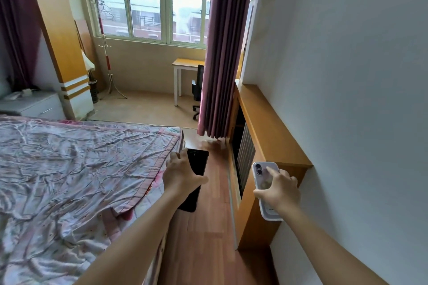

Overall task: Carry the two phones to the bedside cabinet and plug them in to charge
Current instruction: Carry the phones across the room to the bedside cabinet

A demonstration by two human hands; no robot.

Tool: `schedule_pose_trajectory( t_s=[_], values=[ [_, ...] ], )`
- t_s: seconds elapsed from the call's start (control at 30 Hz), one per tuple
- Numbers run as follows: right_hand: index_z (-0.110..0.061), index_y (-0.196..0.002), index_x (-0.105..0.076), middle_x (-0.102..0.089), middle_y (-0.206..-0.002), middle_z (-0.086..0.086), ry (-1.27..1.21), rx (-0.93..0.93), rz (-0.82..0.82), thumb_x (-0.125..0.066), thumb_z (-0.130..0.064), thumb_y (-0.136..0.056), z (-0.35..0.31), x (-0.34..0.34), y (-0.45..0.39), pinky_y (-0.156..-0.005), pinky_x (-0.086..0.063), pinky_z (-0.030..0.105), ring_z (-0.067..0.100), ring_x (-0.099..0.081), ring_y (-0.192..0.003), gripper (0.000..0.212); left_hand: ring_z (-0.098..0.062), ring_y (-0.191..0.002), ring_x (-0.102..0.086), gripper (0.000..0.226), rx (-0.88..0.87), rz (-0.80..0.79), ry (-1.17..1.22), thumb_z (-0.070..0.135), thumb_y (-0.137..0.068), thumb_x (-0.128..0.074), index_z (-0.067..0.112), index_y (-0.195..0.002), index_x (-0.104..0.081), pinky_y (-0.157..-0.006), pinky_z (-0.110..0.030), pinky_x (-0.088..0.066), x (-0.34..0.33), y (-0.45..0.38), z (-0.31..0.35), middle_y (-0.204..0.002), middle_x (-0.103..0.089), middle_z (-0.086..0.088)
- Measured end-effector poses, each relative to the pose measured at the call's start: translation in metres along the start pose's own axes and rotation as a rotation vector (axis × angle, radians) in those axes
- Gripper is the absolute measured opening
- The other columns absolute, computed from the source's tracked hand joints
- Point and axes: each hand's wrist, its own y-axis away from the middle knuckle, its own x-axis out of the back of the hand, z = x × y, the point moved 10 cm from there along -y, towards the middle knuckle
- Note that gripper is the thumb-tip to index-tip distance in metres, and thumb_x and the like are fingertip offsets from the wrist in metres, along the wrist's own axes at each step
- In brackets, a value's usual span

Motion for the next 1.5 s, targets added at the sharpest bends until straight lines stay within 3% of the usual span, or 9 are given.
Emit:
schedule_pose_trajectory(
  t_s=[0.2, 0.4, 0.57, 0.77, 1.13, 1.5],
  values=[
    [-0.028, -0.143, -0.039, -0.046, -0.14, 0.004, 0.014, 0.021, -0.009, -0.074, -0.047, -0.069, -0.028, -0.016, -0.069, -0.078, -0.048, 0.034, 0.028, -0.04, -0.124, 0.084, -0.029, -0.112, -0.046, 0.095, 0.002, -0.013, -0.011, 0.044, -0.054, -0.075, 0.017, -0.135, -0.033, -0.072, -0.035, -0.046, -0.018, -0.07, 0.0, -0.122, -0.043, -0.01],
    [-0.028, -0.142, -0.041, -0.047, -0.14, 0.004, -0.005, 0.069, 0.008, -0.074, -0.049, -0.068, -0.065, -0.028, -0.145, -0.086, -0.048, 0.035, 0.028, -0.042, -0.124, 0.084, -0.03, -0.111, -0.047, 0.097, 0.031, 0.016, -0.015, 0.045, -0.051, -0.075, 0.017, -0.134, -0.033, -0.08, -0.037, -0.05, -0.024, -0.138, -0.008, -0.124, -0.043, -0.011],
    [-0.03, -0.142, -0.04, -0.046, -0.141, 0.003, -0.021, 0.096, -0.023, -0.074, -0.052, -0.065, -0.094, -0.051, -0.216, -0.094, -0.047, 0.038, 0.028, -0.04, -0.127, 0.087, -0.028, -0.109, -0.047, 0.093, 0.052, 0.045, -0.038, 0.046, -0.053, -0.075, 0.018, -0.131, -0.035, -0.076, -0.037, -0.049, -0.035, -0.204, -0.011, -0.12, -0.044, -0.009],
    [-0.029, -0.142, -0.041, -0.046, -0.139, 0.003, -0.083, 0.134, -0.051, -0.073, -0.048, -0.066, -0.125, -0.078, -0.32, -0.093, -0.044, 0.036, 0.027, -0.039, -0.126, 0.085, -0.028, -0.113, -0.045, 0.095, 0.071, 0.064, -0.046, 0.045, -0.053, -0.077, 0.019, -0.134, -0.033, -0.077, -0.034, -0.044, -0.06, -0.31, -0.008, -0.124, -0.042, -0.009],
    [-0.031, -0.142, -0.039, -0.044, -0.141, 0.0, -0.051, 0.153, -0.078, -0.073, -0.049, -0.066, -0.187, -0.126, -0.48, -0.086, -0.046, 0.034, 0.026, -0.039, -0.126, 0.085, -0.03, -0.109, -0.048, 0.091, 0.128, 0.078, -0.032, 0.044, -0.05, -0.076, 0.019, -0.129, -0.037, -0.077, -0.036, -0.047, -0.089, -0.487, -0.03, -0.116, -0.045, -0.009],
    [-0.03, -0.142, -0.04, -0.045, -0.14, 0.0, -0.057, 0.115, -0.075, -0.072, -0.047, -0.066, -0.258, -0.18, -0.652, -0.084, -0.05, 0.035, 0.024, -0.038, -0.124, 0.084, -0.03, -0.11, -0.047, 0.091, 0.112, 0.014, -0.041, 0.042, -0.053, -0.078, 0.018, -0.131, -0.037, -0.079, -0.035, -0.045, -0.129, -0.682, -0.048, -0.119, -0.044, -0.01]
  ],
)
